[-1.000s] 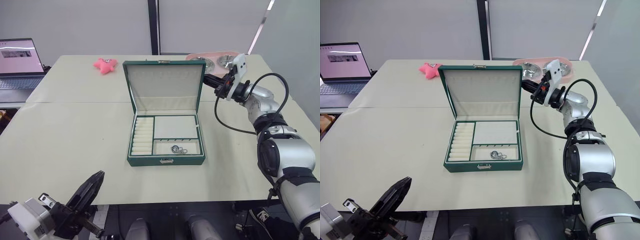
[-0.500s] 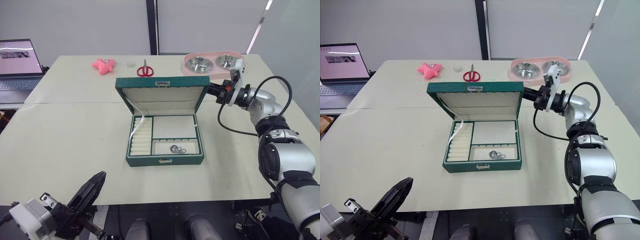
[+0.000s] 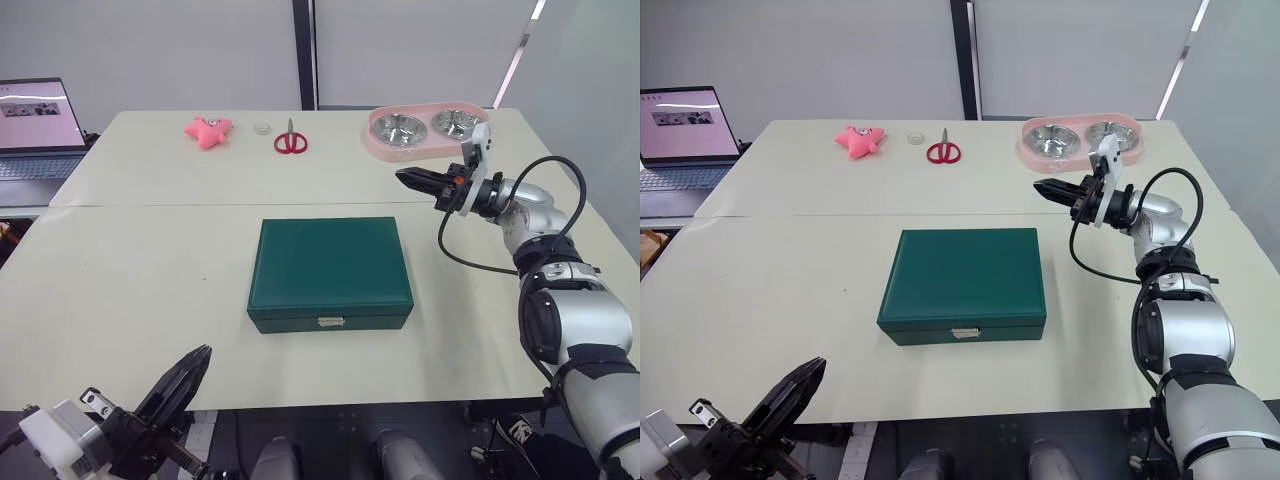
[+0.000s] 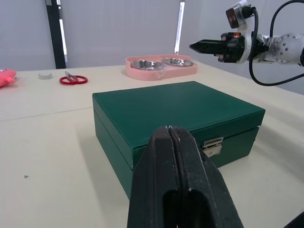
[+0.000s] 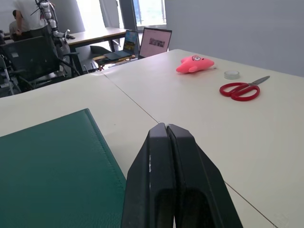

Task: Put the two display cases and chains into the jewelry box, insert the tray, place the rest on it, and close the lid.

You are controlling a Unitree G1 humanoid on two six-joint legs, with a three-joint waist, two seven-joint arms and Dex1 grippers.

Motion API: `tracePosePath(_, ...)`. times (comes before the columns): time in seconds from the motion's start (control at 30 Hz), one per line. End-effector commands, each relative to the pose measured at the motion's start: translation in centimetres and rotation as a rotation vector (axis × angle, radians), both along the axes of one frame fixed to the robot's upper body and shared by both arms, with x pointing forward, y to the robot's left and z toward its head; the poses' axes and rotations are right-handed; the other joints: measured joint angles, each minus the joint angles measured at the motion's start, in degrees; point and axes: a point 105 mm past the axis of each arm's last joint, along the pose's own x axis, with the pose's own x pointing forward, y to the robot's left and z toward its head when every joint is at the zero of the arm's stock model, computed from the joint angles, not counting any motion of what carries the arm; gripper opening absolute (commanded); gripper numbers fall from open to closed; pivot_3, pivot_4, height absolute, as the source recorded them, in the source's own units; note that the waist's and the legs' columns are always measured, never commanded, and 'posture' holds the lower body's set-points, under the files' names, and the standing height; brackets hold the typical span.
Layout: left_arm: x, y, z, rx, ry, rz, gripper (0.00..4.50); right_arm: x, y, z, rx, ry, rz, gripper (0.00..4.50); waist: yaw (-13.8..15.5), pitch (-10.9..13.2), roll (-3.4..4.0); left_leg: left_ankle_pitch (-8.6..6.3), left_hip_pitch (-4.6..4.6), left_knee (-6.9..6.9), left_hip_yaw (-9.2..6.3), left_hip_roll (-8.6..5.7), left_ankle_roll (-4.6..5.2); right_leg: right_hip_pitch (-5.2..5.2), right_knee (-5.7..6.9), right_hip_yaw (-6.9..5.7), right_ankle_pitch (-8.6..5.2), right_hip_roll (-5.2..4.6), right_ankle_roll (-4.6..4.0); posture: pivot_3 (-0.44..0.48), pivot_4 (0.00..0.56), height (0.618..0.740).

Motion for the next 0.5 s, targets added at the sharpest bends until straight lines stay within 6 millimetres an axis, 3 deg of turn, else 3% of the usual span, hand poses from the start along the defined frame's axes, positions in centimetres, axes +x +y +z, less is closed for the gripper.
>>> tracePosePath(0.03,0.5,1.6,-0.1,0.003,0.032,0.064,0.00,-0.2,-2.1,0.3,-0.019,-0.039,-0.055,0.03,0.2,0.0,0.00,0.00,0.00,0.00,-0.01,0.00,0.00,0.00,0.00,0.00,0.00,0.00,0.00,0.000,0.150,0.740)
tracePosePath(0.07,0.8,2.1,-0.3,0.009,0.054,0.084,0.00,-0.3,-2.6,0.0,-0.020,-0.035,-0.070,0.03,0.3,0.0,0.00,0.00,-0.01,0.01,-0.04,0.00,0.00,0.00,0.00,-0.03,0.00,0.00,0.00,0.000,0.150,0.740)
tracePosePath(0.17,2.1,4.4,-1.9,0.026,0.191,0.137,0.55,-1.1,-5.4,-2.3,-0.059,0.003,-0.136,0.59,0.7,0.0,0.00,0.00,-0.02,0.02,-0.08,-0.02,0.00,0.02,0.02,-0.07,0.00,-0.02,0.00,0.000,0.150,0.740)
tracePosePath(0.37,6.1,8.6,-3.3,0.052,0.278,0.232,2.45,-3.5,-9.9,-6.2,-0.124,0.030,-0.287,2.07,0.8,0.0,0.04,0.01,-0.01,0.04,-0.14,-0.04,0.00,0.00,0.13,-0.12,-0.01,-0.02,0.00,0.000,0.150,0.740)
tracePosePath(0.5,8.7,10.7,-3.8,0.048,0.295,0.262,3.74,-5.5,-11.5,-8.1,-0.144,0.051,-0.362,3.18,0.5,0.0,0.08,0.02,0.02,0.03,-0.15,-0.01,-0.01,0.02,0.18,-0.14,-0.01,0.02,0.00,0.000,0.150,0.740)
